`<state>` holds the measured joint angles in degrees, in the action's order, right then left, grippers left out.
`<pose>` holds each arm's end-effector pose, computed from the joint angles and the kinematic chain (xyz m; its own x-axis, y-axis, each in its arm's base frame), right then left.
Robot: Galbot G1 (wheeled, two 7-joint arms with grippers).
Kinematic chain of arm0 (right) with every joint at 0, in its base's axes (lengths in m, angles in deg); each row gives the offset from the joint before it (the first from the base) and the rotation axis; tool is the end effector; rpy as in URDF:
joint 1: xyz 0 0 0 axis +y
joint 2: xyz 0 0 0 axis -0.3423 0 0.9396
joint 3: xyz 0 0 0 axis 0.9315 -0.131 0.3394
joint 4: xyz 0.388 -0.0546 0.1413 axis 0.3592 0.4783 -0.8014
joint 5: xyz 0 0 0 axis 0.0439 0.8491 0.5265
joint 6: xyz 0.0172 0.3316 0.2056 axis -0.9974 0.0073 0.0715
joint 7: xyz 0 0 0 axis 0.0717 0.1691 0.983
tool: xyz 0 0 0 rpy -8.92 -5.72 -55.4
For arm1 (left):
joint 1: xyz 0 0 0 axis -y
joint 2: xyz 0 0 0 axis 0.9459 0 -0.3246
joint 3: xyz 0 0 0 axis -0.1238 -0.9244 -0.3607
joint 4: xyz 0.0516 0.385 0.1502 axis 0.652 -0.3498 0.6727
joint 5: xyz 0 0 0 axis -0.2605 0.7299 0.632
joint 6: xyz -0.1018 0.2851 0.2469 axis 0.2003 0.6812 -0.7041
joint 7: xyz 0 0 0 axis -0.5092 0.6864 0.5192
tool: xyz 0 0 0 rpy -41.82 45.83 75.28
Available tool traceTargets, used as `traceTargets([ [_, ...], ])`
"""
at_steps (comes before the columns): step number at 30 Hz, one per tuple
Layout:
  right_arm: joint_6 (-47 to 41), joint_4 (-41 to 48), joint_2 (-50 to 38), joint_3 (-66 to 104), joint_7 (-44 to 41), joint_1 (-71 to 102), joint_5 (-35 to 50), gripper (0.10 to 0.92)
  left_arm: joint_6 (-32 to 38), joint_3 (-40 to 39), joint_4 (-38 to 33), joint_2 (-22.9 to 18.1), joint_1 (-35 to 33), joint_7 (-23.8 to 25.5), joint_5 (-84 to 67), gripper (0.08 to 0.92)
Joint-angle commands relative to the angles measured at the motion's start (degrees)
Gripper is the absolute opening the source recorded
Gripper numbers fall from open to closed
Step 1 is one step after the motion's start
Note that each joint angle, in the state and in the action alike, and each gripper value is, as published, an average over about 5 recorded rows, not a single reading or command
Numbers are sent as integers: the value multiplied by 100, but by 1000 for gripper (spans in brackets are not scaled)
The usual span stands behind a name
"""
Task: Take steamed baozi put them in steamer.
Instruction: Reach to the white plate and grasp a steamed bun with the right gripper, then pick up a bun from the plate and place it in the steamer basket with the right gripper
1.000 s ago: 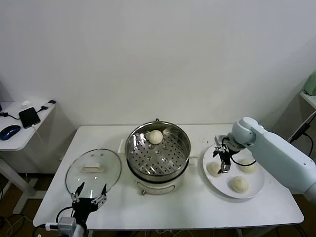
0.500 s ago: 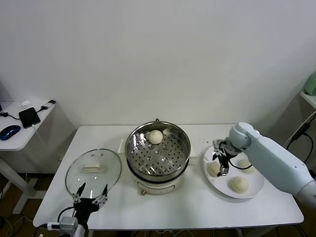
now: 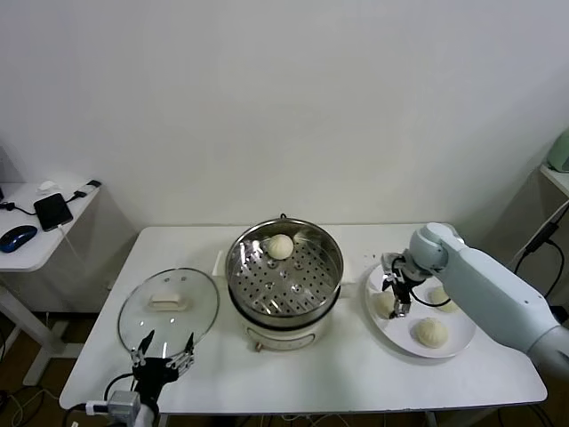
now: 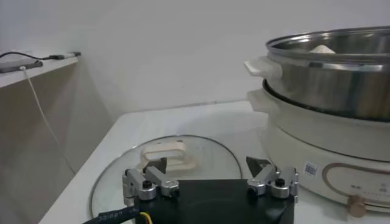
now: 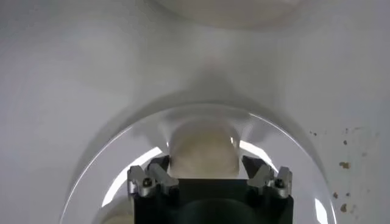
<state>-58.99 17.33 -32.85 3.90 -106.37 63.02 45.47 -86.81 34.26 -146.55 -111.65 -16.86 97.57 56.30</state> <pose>0.5937 -0.1415 -0.2890 -0.0820 -0.0990 0.9917 -0.9966 -0.0028 -0.0827 0.1381 0.0683 -0.3929 -0.9277 -0.0268 0.3723 0.0088 0.9956 0.0935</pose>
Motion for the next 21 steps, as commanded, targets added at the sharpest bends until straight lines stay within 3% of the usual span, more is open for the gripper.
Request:
traceTargets([
  [1, 0, 23, 20, 4, 11, 12, -17, 741, 0, -7, 6, -3, 0, 0, 2, 823],
  [8, -32, -45, -100, 28, -8, -78, 52, 615, -3, -46, 35, -4, 33, 1, 21, 823],
  [21, -594, -879, -1095, -1332, -251, -2057, 1375, 563, 6, -155, 39, -2, 181, -11, 116, 823],
])
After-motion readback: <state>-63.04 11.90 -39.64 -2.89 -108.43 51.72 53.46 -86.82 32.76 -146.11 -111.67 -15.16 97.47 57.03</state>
